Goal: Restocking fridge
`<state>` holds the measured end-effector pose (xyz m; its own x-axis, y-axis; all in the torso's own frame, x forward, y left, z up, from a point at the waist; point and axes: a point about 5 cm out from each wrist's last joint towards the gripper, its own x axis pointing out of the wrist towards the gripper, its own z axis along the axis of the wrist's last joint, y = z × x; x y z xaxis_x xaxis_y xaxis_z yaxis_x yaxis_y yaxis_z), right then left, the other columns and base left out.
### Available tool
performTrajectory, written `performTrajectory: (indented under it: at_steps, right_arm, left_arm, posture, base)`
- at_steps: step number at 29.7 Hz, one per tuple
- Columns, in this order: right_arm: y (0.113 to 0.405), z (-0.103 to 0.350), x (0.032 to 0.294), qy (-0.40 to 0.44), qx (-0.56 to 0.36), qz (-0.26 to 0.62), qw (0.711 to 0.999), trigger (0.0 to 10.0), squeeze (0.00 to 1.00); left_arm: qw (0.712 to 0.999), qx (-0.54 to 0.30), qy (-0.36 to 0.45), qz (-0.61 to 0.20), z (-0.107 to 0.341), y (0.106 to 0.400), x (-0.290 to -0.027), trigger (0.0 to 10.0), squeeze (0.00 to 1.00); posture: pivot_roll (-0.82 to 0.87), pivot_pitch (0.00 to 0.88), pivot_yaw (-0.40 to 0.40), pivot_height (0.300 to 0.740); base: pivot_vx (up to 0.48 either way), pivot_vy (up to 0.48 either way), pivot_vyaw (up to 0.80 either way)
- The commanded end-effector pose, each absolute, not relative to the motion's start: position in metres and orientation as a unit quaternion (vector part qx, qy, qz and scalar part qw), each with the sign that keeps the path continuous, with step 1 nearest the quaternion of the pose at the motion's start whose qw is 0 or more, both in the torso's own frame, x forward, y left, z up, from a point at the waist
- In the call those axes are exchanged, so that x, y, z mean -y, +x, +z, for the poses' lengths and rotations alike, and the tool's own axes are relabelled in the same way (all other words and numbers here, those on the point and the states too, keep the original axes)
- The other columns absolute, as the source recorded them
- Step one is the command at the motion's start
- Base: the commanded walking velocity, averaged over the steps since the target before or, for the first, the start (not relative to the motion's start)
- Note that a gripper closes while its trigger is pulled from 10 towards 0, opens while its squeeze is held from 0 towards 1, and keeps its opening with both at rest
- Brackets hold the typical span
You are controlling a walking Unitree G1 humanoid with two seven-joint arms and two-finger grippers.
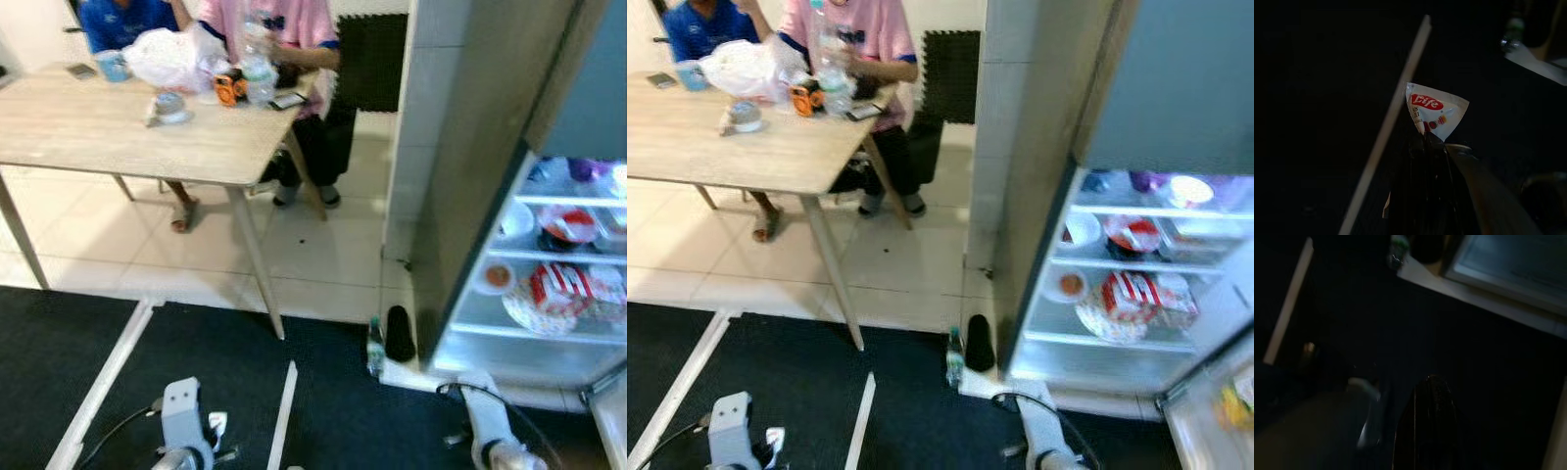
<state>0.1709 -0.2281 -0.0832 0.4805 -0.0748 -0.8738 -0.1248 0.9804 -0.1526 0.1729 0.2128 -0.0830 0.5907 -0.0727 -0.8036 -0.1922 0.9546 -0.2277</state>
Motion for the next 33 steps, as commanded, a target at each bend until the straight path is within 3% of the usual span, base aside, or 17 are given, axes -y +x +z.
performTrajectory:
  at_steps: [1, 13, 26, 33]
  right_arm:
    - [0.171, -0.082, 0.233, -0.099, -0.508, 0.005, 0.855, 10.0, 0.00]
    - [0.174, -0.083, 0.225, -0.096, -0.511, 0.012, 0.854, 10.0, 0.00]
    - [0.176, -0.082, 0.224, -0.105, -0.511, 0.021, 0.853, 10.0, 0.00]
    - [0.174, -0.083, 0.223, -0.102, -0.513, 0.018, 0.852, 10.0, 0.00]
  left_arm:
    - [0.876, -0.458, -0.148, 0.021, -0.084, 0.174, -0.204, 10.0, 0.00]
    - [0.888, -0.433, -0.152, 0.020, -0.074, 0.195, -0.205, 10.0, 0.00]
    - [0.871, -0.457, -0.173, 0.047, -0.088, 0.164, -0.207, 10.0, 0.00]
    - [0.871, -0.459, -0.168, 0.044, -0.088, 0.165, -0.209, 10.0, 0.00]
  posture:
    - [-0.16, 0.000, 0.077, 0.740]
    - [-0.11, 0.000, 0.040, 0.740]
    - [-0.07, 0.000, 0.014, 0.740]
    - [-0.07, 0.000, 0.031, 0.740]
  base:
    - [0.000, -0.375, 0.00]
    - [0.000, -0.375, 0.00]
    - [0.000, -0.374, 0.00]
    - [0.000, -0.374, 0.00]
